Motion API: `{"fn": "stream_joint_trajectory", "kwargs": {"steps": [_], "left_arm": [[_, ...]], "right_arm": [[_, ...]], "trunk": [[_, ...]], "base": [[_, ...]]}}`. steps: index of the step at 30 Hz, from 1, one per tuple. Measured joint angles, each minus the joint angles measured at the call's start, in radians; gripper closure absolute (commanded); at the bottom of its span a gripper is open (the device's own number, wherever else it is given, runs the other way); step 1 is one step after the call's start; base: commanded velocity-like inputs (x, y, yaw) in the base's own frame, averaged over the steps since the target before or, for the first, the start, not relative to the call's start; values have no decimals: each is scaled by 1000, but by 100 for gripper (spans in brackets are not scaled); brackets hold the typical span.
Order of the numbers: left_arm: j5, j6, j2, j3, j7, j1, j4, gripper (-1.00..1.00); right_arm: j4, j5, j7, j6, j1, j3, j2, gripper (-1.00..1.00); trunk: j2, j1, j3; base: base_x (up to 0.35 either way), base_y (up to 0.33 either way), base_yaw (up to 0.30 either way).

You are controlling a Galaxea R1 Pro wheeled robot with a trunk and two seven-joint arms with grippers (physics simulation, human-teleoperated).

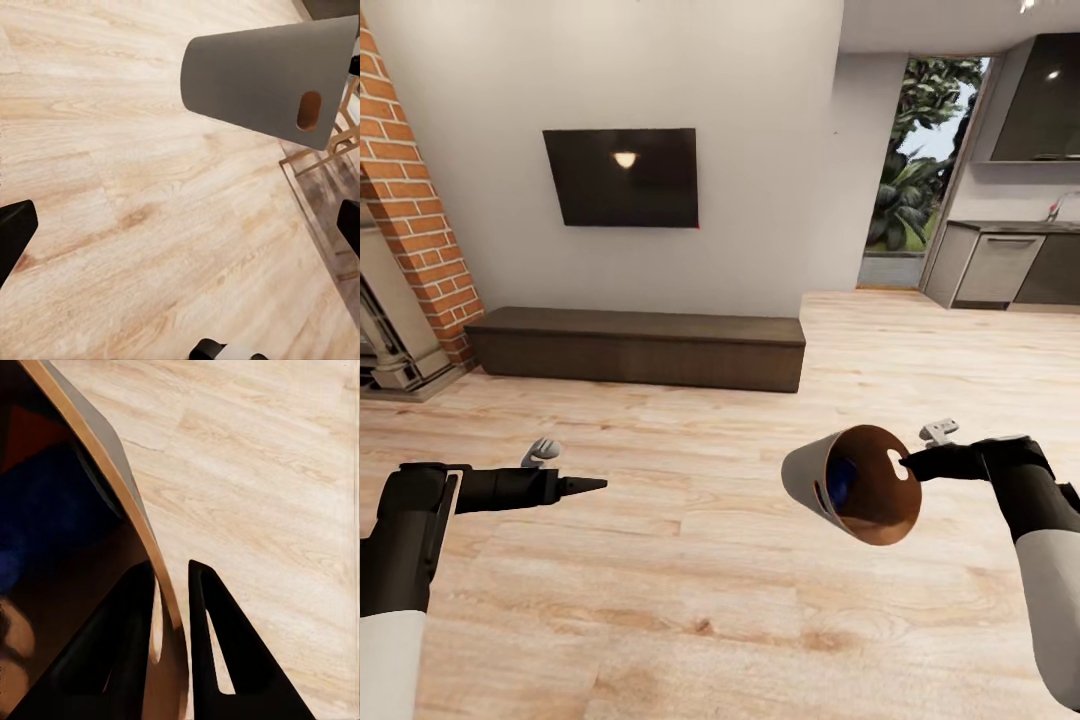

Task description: Put the three can of soda from the living room inside the tash can in the kitchen.

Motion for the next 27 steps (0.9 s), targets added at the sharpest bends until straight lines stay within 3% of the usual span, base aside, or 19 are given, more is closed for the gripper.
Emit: {"fn": "stream_joint_trajectory", "kwargs": {"steps": [5,7,9,11,16,17,18,20,24,26,27], "left_arm": [[-3,-2,-3,-3,36,4,0,-100],[-2,-48,-4,-4,61,9,17,-100],[1,-116,-5,-2,97,24,67,-100],[4,-161,-6,-2,128,34,113,-100],[8,-282,-10,0,255,50,228,-100],[8,-340,-23,0,319,52,265,-100],[8,-362,-28,1,345,52,281,-100],[8,-408,-38,2,399,53,313,-100],[11,-566,-55,7,569,53,437,-100],[26,-717,-59,12,692,54,550,-100],[33,-752,-59,14,716,54,576,-100]], "right_arm": [[-33,6,-6,-98,89,-66,4,100],[-67,20,-9,-133,135,-89,5,100],[-101,-6,-8,-158,180,-119,7,100],[-121,3,-10,-179,205,-140,7,100],[-181,5,-6,-228,289,-184,8,100],[-189,-5,-5,-256,311,-212,11,100],[-190,1,-7,-272,317,-223,12,100],[-193,-4,-7,-291,327,-237,18,100],[-196,-4,-9,-332,361,-258,31,100],[-194,-2,-10,-376,387,-268,41,100],[-195,2,-11,-390,393,-276,46,100]], "trunk": [[35,-19,15],[49,-27,22],[63,-34,28],[77,-42,34],[112,-61,50],[119,-65,53],[126,-69,56],[140,-77,63],[168,-92,75],[182,-100,81],[189,-103,84]], "base": [[0,0,0],[0,0,0],[0,0,0],[0,0,0],[0,0,0],[0,0,0],[0,0,0],[0,0,0],[0,0,0],[0,0,0],[0,0,0]]}}
